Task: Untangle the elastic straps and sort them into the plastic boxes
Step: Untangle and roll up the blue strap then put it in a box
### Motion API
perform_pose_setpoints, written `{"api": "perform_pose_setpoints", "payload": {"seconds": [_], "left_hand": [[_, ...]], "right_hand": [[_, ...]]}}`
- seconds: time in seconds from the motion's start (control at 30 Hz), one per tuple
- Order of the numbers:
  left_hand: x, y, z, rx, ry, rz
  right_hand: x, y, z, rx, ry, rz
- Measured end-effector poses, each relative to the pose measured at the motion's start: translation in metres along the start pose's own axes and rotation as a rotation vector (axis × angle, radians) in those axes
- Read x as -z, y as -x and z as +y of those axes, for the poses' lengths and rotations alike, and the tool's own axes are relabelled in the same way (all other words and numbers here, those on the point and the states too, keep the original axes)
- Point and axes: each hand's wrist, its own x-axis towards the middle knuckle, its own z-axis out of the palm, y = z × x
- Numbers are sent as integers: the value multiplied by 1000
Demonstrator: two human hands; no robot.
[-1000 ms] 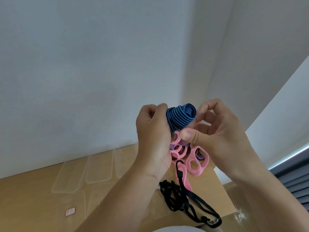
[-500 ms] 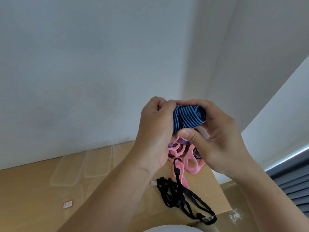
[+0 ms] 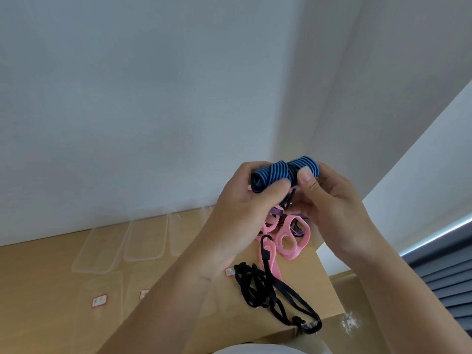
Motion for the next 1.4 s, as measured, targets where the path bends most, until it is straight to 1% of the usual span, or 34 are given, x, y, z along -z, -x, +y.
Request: {"api": "perform_pose_setpoints", "payload": {"seconds": [0.07, 0.2, 0.27, 0.4, 0.47, 0.53, 0.63, 0.7, 0.77, 0.83, 0.97, 1.07, 1.1, 1.3, 1.4], "left_hand": [[5, 4, -10, -19, -70, -31], [10, 12, -25, 12, -6, -47], [9, 16, -30, 25, 46, -47], [2, 27, -32, -26, 113, -39], [-3, 33, -32, -92, 38, 24], [-12, 38, -35, -170, -68, 152], [-33, 46, -44, -215, -87, 347], [-44, 53, -51, -230, -99, 404], [-48, 62, -56, -218, -122, 394], [-49, 73, -57, -170, -183, 354], [-43, 99, -51, -99, -281, 287], [-31, 112, -44, -13, -326, 250], [-29, 115, -42, 1, -347, 244], [-33, 136, -58, 48, -410, 300], [-23, 143, -66, 84, -381, 352]], "right_hand": [[-2, 2, 4, -64, -17, 21], [-2, 7, 9, -153, -7, -7], [0, 10, 10, -168, -1, -11], [4, 15, 10, -146, -15, -7], [6, 17, 7, -124, -35, -10], [8, 19, 5, -118, -73, 12], [7, 26, 5, -120, -121, 45], [7, 34, 9, -132, -205, 37], [10, 41, 16, -154, -300, 1], [13, 46, 23, -177, -344, -55], [16, 57, 43, -272, -374, -157], [3, 69, 55, -353, -364, -230], [-2, 73, 57, -368, -349, -220], [-33, 86, 63, -466, -324, -30], [-47, 88, 70, -507, -288, -41]]}}
